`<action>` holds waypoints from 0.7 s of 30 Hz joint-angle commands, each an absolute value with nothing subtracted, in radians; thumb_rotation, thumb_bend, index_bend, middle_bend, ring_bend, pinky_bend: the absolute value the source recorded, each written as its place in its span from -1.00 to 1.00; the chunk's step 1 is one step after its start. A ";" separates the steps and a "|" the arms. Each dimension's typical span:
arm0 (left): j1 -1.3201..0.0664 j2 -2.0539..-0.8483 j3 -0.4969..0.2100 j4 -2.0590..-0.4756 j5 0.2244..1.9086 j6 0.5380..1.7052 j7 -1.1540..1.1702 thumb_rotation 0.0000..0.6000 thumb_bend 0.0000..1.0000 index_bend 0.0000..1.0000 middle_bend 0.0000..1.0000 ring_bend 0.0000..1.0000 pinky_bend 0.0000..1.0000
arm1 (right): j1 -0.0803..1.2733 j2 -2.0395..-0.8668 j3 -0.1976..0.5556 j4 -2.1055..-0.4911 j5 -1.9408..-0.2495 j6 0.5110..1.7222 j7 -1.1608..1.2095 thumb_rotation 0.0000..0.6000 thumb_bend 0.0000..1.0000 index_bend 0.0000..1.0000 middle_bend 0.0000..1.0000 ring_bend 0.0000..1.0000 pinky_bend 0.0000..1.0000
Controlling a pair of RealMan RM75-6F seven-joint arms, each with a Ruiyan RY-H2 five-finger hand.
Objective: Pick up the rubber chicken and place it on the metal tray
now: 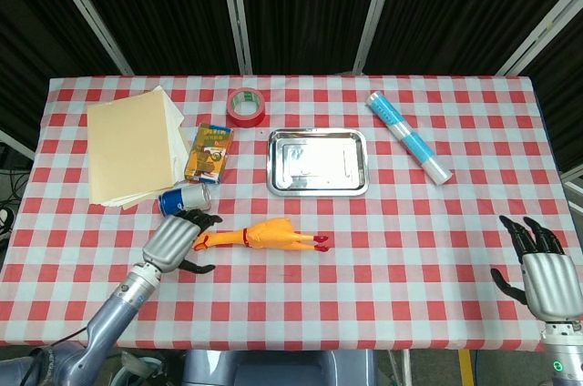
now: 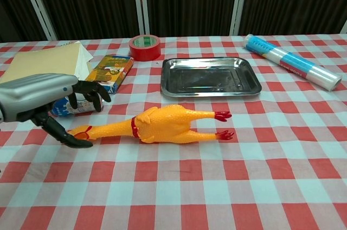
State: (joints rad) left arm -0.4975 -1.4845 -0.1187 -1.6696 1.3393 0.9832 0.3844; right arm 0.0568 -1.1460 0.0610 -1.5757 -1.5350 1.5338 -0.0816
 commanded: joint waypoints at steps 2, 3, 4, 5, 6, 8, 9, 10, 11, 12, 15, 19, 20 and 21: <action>-0.521 -1.540 -0.118 -1.645 1.286 0.970 0.442 1.00 -0.86 -0.51 -0.32 -0.49 -0.25 | 0.053 -1.146 0.060 -1.570 -1.533 1.536 -0.075 1.00 -0.46 -0.76 -0.52 -0.74 -0.62; -0.524 -1.553 -0.119 -1.639 1.272 0.974 0.457 1.00 -0.86 -0.52 -0.32 -0.49 -0.25 | 0.052 -1.147 0.060 -1.567 -1.532 1.536 -0.072 1.00 -0.47 -0.76 -0.52 -0.74 -0.62; -0.525 -1.562 -0.120 -1.635 1.263 0.978 0.465 1.00 -0.86 -0.53 -0.33 -0.49 -0.25 | 0.052 -1.147 0.060 -1.566 -1.532 1.536 -0.071 1.00 -0.47 -0.76 -0.52 -0.74 -0.62; -0.525 -1.575 -0.121 -1.628 1.250 0.985 0.475 1.00 -0.86 -0.53 -0.34 -0.49 -0.25 | 0.051 -1.147 0.059 -1.565 -1.531 1.536 -0.068 1.00 -0.46 -0.76 -0.52 -0.74 -0.62; -0.526 -1.588 -0.123 -1.622 1.236 0.990 0.482 1.00 -0.86 -0.54 -0.35 -0.49 -0.25 | 0.050 -1.147 0.058 -1.563 -1.531 1.536 -0.066 1.00 -0.46 -0.76 -0.52 -0.74 -0.62; -0.529 -1.605 -0.125 -1.611 1.221 1.000 0.496 1.00 -0.86 -0.57 -0.37 -0.49 -0.25 | 0.049 -1.146 0.058 -1.560 -1.530 1.536 -0.063 1.00 -0.46 -0.76 -0.52 -0.74 -0.62; -0.529 -1.613 -0.126 -1.606 1.212 1.006 0.502 1.00 -0.86 -0.58 -0.38 -0.49 -0.25 | 0.049 -1.147 0.059 -1.559 -1.529 1.536 -0.062 1.00 -0.46 -0.76 -0.52 -0.74 -0.62; -0.530 -1.618 -0.128 -1.604 1.207 1.011 0.504 1.00 -0.86 -0.59 -0.38 -0.49 -0.25 | 0.048 -1.146 0.058 -1.559 -1.528 1.536 -0.062 1.00 -0.46 -0.76 -0.52 -0.74 -0.62; -0.530 -1.624 -0.130 -1.601 1.200 1.015 0.505 1.00 -0.86 -0.59 -0.38 -0.49 -0.25 | 0.048 -1.146 0.058 -1.559 -1.528 1.536 -0.061 1.00 -0.46 -0.76 -0.52 -0.74 -0.62; -0.532 -1.628 -0.132 -1.598 1.193 1.018 0.505 1.00 -0.86 -0.60 -0.38 -0.49 -0.25 | 0.048 -1.146 0.058 -1.558 -1.528 1.536 -0.061 1.00 -0.46 -0.76 -0.52 -0.74 -0.62; -0.539 -1.638 -0.139 -1.585 1.182 1.022 0.499 1.00 -0.86 -0.61 -0.38 -0.49 -0.25 | 0.047 -1.145 0.058 -1.560 -1.527 1.535 -0.061 1.00 -0.46 -0.76 -0.52 -0.74 -0.62; -0.556 -1.655 -0.146 -1.564 1.163 1.012 0.501 1.00 -0.85 -0.61 -0.38 -0.49 -0.25 | 0.046 -1.144 0.057 -1.562 -1.525 1.534 -0.062 1.00 -0.46 -0.76 -0.52 -0.74 -0.62; -0.563 -1.662 -0.149 -1.557 1.155 1.005 0.502 1.00 -0.84 -0.61 -0.38 -0.49 -0.25 | 0.046 -1.144 0.057 -1.563 -1.524 1.533 -0.063 1.00 -0.46 -0.76 -0.52 -0.74 -0.62; -0.571 -1.670 -0.152 -1.549 1.148 0.998 0.505 1.00 -0.83 -0.60 -0.38 -0.49 -0.25 | 0.045 -1.144 0.057 -1.564 -1.524 1.532 -0.064 1.00 -0.47 -0.76 -0.52 -0.74 -0.62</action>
State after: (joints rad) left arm -0.5634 -1.6630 -0.1481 -1.5567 1.1549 1.0050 0.5021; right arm 0.0455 -1.1441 0.0572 -1.5638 -1.5238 1.5325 -0.0636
